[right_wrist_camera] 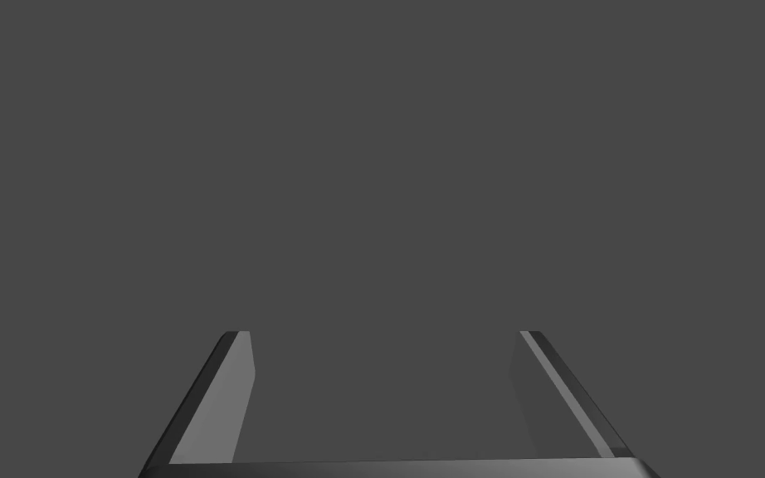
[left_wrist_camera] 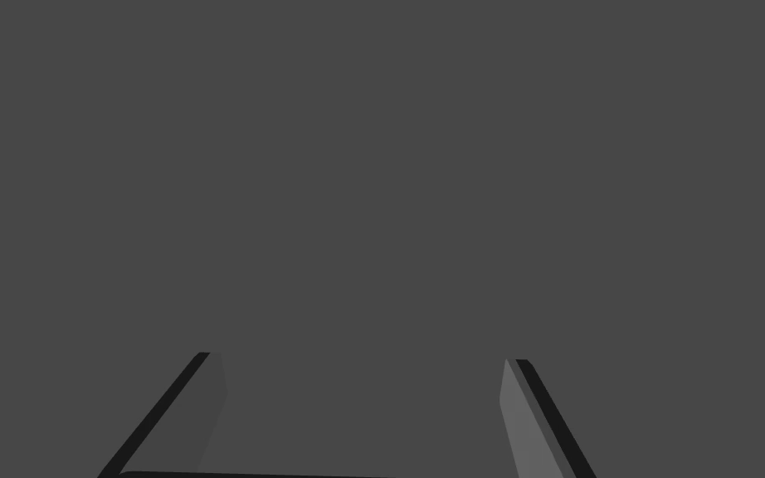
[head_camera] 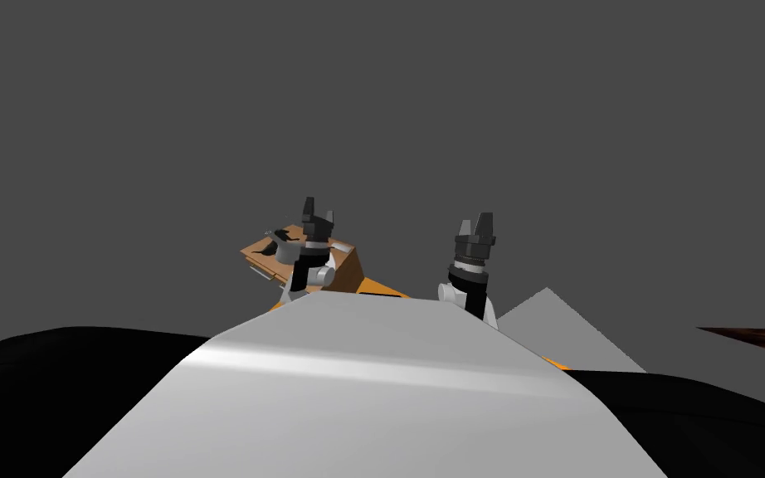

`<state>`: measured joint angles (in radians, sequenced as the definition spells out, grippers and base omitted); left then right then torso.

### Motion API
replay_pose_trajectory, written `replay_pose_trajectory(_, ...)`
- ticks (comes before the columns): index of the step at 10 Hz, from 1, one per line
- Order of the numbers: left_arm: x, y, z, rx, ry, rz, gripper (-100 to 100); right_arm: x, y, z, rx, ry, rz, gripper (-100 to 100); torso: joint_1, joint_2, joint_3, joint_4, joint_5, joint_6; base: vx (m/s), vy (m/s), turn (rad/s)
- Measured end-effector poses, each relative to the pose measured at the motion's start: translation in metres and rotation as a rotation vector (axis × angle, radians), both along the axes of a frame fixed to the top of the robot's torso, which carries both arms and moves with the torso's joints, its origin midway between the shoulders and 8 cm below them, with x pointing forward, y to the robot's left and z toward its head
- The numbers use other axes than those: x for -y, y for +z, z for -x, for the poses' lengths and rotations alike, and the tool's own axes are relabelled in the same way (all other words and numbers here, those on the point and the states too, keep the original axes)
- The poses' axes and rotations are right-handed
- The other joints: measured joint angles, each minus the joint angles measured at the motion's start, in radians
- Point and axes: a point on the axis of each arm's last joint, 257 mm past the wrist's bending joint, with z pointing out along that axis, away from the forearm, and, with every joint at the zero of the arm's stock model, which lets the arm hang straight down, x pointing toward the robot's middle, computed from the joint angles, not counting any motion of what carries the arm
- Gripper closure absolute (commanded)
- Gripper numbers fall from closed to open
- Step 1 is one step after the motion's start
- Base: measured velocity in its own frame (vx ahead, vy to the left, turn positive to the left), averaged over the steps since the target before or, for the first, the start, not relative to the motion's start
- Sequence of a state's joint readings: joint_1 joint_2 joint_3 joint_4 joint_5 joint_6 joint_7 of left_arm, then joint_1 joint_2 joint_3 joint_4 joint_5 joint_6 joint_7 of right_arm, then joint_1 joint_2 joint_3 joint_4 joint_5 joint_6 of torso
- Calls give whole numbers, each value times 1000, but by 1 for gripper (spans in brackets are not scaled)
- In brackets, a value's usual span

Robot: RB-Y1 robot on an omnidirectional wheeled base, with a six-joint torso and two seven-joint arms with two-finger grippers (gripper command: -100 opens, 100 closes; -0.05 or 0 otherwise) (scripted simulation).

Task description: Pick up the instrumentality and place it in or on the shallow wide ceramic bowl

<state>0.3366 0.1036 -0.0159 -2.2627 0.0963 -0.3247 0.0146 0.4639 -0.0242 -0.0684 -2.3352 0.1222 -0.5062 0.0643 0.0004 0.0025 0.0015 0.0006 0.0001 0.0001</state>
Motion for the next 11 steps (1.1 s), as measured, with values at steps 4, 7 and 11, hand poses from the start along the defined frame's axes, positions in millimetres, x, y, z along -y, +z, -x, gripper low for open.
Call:
replay_pose_trajectory(4, -3, -28, -37, -115, -15, -1, -100, 0, 0, 0, 0, 0, 0, 0, 0, -1, -1, 0, 0, 0, -26, 6, 41)
replay_pose_trajectory(7, -6, -46, -62, -193, -19, -3, -100, 0, 0, 0, 0, 0, 0, 0, 0, -2, -1, -1, 0, 0, -13, 7, 24)
replay_pose_trajectory(11, -9, -75, -99, -309, -21, -16, -100, 0, 0, 0, 0, 0, 0, 0, 0, -2, -1, -1, 0, 0, -9, 10, 13)
